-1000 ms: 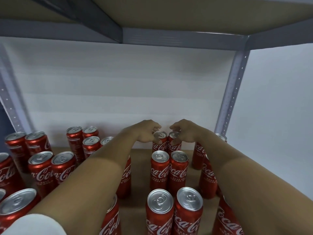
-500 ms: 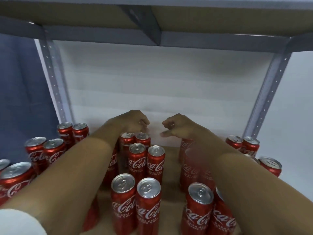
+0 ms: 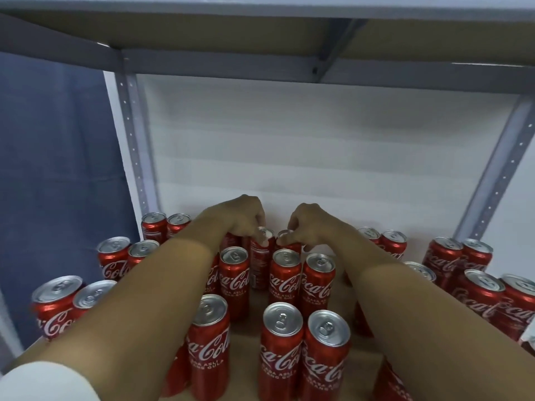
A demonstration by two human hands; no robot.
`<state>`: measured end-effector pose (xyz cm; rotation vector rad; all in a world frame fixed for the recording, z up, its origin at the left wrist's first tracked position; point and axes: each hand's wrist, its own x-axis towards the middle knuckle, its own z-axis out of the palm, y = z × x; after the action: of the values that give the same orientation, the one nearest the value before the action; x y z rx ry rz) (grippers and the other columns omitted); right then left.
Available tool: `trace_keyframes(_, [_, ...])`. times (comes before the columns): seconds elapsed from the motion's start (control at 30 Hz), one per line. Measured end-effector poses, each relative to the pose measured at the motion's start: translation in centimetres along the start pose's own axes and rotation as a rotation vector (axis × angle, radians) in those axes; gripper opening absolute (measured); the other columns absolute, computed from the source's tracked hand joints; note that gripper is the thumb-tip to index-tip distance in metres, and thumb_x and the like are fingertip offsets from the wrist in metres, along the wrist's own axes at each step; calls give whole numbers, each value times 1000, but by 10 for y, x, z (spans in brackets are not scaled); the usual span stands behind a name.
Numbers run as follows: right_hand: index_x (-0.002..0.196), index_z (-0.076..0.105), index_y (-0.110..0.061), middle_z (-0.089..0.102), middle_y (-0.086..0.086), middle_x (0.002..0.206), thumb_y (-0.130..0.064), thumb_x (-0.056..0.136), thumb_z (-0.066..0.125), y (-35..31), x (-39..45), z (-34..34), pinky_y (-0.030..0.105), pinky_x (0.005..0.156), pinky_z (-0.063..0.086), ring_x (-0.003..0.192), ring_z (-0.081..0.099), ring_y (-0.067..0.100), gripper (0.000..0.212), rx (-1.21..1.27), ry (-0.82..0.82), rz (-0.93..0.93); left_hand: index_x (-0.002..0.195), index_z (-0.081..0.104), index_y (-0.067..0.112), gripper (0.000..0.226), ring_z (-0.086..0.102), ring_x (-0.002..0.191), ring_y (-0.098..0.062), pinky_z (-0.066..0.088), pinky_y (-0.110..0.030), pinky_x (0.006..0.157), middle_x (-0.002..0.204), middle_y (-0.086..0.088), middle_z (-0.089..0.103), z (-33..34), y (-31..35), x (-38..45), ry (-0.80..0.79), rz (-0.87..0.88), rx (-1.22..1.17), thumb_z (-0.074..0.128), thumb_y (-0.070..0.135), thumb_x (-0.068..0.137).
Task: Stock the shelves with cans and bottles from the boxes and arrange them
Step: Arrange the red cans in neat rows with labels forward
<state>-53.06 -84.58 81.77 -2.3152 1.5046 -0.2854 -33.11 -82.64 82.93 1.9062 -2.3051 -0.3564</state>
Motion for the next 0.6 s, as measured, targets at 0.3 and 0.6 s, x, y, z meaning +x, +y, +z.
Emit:
trace_keyframes(0.3, [99, 71, -2, 74, 9, 91, -46, 72, 87, -7, -3, -2, 34, 73, 63, 60, 74, 20, 54, 12, 38, 93, 123, 71, 20, 68, 68, 107, -17, 55, -37, 95, 119, 4, 71, -4, 4, 3, -16, 38, 37, 90, 55, 68])
trace_keyframes(0.6, [117, 68, 0, 70, 8, 105, -30, 75, 86, -8, 1, -3, 35, 71, 64, 79, 74, 25, 55, 73, 8, 94, 125, 71, 23, 67, 64, 111, -17, 51, -31, 92, 123, 7, 69, -6, 3, 5, -9, 21, -19, 96, 37, 65])
